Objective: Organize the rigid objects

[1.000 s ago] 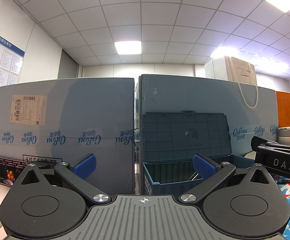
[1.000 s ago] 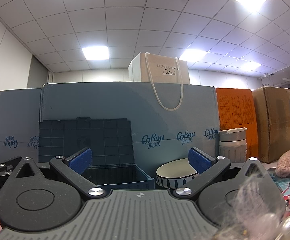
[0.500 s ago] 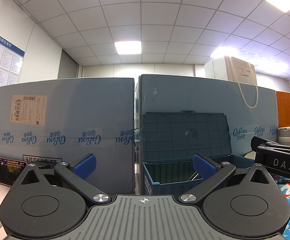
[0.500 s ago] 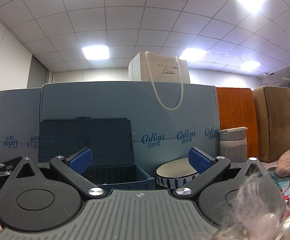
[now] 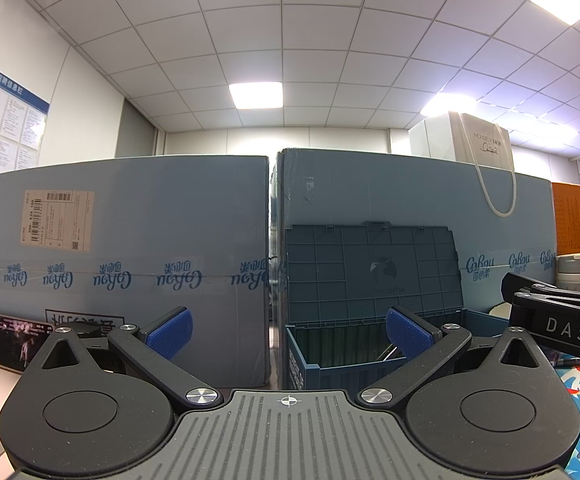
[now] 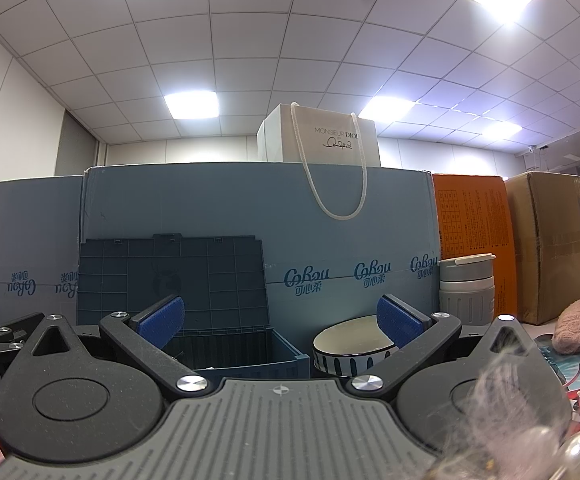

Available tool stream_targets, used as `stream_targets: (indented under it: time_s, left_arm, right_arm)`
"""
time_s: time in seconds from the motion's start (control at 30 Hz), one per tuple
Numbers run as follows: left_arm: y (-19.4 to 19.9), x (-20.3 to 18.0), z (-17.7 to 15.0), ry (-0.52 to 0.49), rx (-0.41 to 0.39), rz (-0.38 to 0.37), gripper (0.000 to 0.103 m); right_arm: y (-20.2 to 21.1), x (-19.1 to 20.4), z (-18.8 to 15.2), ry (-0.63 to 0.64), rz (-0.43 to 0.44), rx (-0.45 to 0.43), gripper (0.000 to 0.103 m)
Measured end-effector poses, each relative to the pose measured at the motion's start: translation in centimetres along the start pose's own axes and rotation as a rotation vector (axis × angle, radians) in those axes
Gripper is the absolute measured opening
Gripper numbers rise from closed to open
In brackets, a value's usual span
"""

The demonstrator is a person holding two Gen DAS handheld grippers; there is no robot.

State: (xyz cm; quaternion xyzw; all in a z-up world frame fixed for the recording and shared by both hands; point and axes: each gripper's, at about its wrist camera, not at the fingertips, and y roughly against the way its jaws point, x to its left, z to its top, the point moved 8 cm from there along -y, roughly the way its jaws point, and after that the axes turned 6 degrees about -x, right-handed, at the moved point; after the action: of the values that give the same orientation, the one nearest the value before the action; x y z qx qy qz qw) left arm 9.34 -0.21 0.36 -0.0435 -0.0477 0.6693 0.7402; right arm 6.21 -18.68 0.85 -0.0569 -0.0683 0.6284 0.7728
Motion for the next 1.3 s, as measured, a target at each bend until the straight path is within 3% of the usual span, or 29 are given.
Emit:
stream_targets:
  time_s: [1.3]
  left_arm:
    - [0.06, 0.10, -0.01, 0.022, -0.003, -0.024, 0.103]
  right_arm:
    - [-0.18, 0.35, -0.12, 0.016, 0.021, 0.024, 0.103]
